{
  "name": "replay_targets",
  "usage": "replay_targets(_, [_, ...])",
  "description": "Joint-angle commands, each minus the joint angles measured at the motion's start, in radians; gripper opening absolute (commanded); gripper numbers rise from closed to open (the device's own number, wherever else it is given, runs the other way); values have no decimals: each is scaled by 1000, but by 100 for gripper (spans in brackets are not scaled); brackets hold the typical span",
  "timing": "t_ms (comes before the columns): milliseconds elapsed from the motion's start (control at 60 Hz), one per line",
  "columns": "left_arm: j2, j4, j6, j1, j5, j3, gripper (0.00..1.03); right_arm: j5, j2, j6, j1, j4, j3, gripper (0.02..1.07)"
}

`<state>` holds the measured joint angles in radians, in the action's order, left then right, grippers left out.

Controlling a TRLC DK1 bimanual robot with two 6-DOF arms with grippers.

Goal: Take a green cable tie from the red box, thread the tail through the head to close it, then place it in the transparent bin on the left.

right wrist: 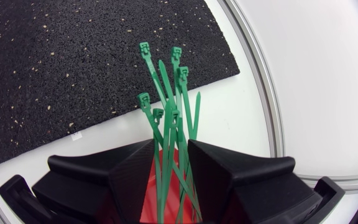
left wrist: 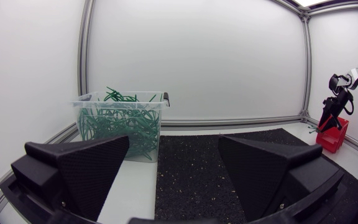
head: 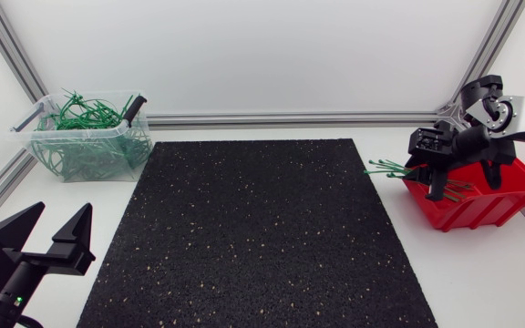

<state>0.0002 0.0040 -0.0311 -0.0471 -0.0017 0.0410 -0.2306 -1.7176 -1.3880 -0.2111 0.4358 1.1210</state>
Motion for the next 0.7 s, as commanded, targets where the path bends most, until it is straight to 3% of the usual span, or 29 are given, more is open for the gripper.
replay_targets(0, [12, -30, -23, -2, 2, -38, 100, 5, -33, 7, 3, -6, 25, 39])
replay_targets(67, [14, -30, -23, -2, 2, -38, 100, 5, -37, 7, 3, -6, 26, 39])
replay_targets(183, [14, -30, -23, -2, 2, -38, 100, 4, -39, 6, 3, -2, 25, 29])
replay_targets(283, [14, -30, -23, -4, 2, -38, 100, 5, -45, 4, 1, -3, 16, 28])
replay_targets(333, [15, -30, -21, -4, 2, -38, 100, 5, -46, 1, -1, -3, 13, 18])
replay_targets(500, [15, -30, -23, -5, 2, -36, 100, 5, -36, -2, -4, -2, 0, 8])
replay_targets(683, [17, -30, -23, -5, 2, -38, 100, 5, 19, -8, -2, 3, -32, 8])
